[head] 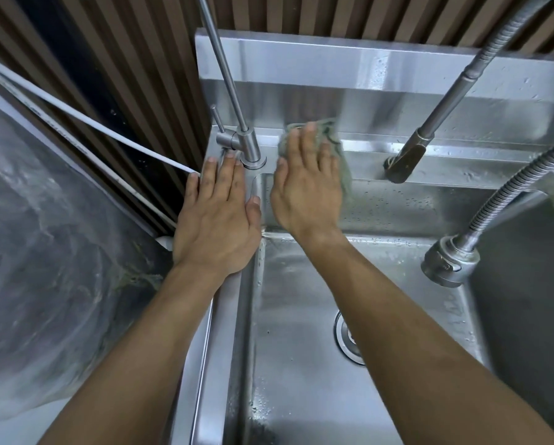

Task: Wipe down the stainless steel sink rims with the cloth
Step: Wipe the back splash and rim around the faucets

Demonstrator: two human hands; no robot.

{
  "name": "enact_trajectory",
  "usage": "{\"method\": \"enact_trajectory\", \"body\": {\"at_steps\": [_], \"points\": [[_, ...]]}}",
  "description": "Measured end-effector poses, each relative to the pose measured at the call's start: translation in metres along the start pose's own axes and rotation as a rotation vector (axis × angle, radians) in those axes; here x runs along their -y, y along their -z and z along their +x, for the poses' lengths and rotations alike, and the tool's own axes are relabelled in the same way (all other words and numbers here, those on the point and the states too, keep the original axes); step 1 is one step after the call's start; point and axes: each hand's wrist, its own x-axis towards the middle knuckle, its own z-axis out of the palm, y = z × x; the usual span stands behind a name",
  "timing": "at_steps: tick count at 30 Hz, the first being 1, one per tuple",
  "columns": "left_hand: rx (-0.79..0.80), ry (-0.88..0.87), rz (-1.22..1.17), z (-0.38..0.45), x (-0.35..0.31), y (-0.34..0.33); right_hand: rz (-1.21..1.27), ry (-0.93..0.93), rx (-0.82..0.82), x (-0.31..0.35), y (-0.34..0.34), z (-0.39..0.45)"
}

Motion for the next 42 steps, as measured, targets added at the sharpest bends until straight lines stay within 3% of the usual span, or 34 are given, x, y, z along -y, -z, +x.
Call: {"method": "enact_trajectory", "body": {"at_steps": [3, 6, 9, 13, 16, 20, 28, 34, 36, 38, 39, 41, 42], "points": [[-0.004, -0.003, -0.003, 0.0, 0.0, 0.0, -0.063, 0.186, -0.063, -0.033, 0.003, -0.001], [0.002, -0.006, -0.005, 0.0, 0.0, 0.0, -0.08, -0.025, -0.105, -0.055, 0.008, -0.002], [0.01, 0.001, 0.009, 0.001, 0.0, 0.0, -0.061, -0.199, -0.087, -0.027, 0.003, 0.001], [0.017, 0.008, 0.014, 0.002, -0.001, 0.001, -0.013, 0.208, 0.004, 0.0, -0.002, 0.004], [0.019, 0.0, 0.019, 0.001, -0.001, 0.001, 0.017, 0.292, 0.019, -0.027, 0.005, 0.012], [0.001, -0.008, 0.006, -0.001, 0.0, 0.002, -0.049, 0.084, -0.166, -0.057, 0.004, -0.003], [-0.011, -0.011, 0.015, 0.0, 0.002, -0.003, 0.1, -0.293, -0.303, -0.028, -0.009, 0.009], [-0.014, -0.013, -0.004, 0.001, 0.0, -0.002, 0.209, 0.153, -0.358, -0.052, -0.01, 0.009], [-0.014, -0.013, -0.007, 0.0, 0.001, -0.002, 0.482, 0.056, -0.448, -0.051, 0.002, 0.016], [-0.008, -0.01, -0.011, 0.0, 0.001, -0.002, 0.792, -0.118, -0.65, -0.037, 0.023, 0.023], [-0.011, -0.01, -0.014, 0.0, 0.001, -0.002, 0.835, -0.13, -0.78, -0.029, 0.034, 0.026], [-0.021, -0.013, -0.015, 0.0, 0.002, -0.003, 0.694, 0.014, -0.893, -0.019, 0.044, 0.042], [-0.024, -0.017, -0.014, 0.0, 0.002, -0.003, 0.549, 0.072, -0.842, -0.015, 0.042, 0.054]]}}
